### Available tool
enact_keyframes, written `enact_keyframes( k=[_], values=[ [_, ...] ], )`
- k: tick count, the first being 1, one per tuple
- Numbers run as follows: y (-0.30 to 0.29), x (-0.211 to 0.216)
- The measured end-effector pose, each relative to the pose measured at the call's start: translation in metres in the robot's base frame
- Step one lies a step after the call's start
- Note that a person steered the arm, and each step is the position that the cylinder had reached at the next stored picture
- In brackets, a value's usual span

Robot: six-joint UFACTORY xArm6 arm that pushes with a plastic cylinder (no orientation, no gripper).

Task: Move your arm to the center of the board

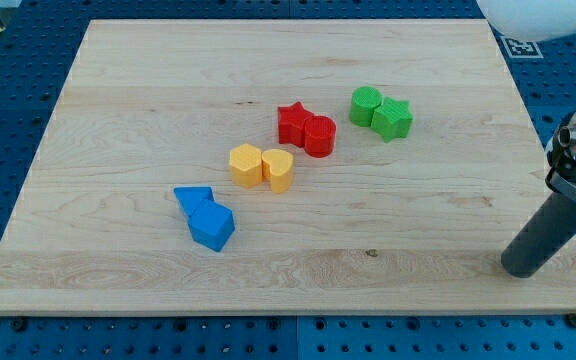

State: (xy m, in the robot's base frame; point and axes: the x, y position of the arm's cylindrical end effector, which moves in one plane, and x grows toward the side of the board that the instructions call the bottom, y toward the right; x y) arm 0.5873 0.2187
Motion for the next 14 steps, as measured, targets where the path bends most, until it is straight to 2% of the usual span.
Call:
enact_keyframes(
  k=[2,4,8,12,13,14],
  values=[
    [0.0,-0.001],
    [-0.024,-0.053],
    [-0.052,-0.06],
    [-0.05,-0.215],
    [-0.079,-0.248],
    [-0.157,-0.257]
  ],
)
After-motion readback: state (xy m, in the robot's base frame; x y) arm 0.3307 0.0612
